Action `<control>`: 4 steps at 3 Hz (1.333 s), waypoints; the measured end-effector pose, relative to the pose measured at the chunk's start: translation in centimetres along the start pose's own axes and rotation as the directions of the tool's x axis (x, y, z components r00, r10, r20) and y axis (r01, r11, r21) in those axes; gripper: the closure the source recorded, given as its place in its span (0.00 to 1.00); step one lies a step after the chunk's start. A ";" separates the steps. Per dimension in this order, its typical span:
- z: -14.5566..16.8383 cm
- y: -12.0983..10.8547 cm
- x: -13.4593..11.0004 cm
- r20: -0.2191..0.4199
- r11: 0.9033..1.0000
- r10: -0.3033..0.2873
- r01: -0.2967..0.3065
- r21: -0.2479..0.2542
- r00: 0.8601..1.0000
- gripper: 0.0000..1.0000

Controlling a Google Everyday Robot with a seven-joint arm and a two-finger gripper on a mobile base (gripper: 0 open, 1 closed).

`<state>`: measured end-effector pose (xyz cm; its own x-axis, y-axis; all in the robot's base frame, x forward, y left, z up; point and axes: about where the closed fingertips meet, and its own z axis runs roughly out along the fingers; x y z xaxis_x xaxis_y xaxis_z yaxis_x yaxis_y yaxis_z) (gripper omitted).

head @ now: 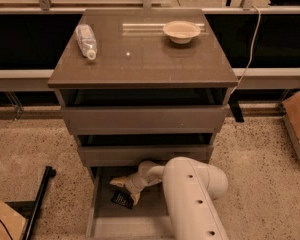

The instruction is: Pick rxbar chocolate from bottom drawer and place on counter

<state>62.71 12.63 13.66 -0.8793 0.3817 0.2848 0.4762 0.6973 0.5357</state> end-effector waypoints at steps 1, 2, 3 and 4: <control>-0.1 0.1 0.1 0.000 1.000 0.000 0.000 0.000 1.000 0.41; 1.5 -2.2 0.4 -0.029 0.999 0.049 -0.049 0.020 0.998 0.63; 1.6 -2.4 0.5 -0.033 0.998 0.059 -0.059 0.023 0.998 0.86; 1.7 -2.8 0.9 -0.023 0.998 0.065 -0.065 0.021 0.998 1.00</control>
Offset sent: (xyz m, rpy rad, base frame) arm -0.0306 -0.0131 -0.0560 -0.0061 0.1391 -0.0501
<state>60.56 12.04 11.07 -0.8464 0.4124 0.3370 0.5320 0.6840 0.4992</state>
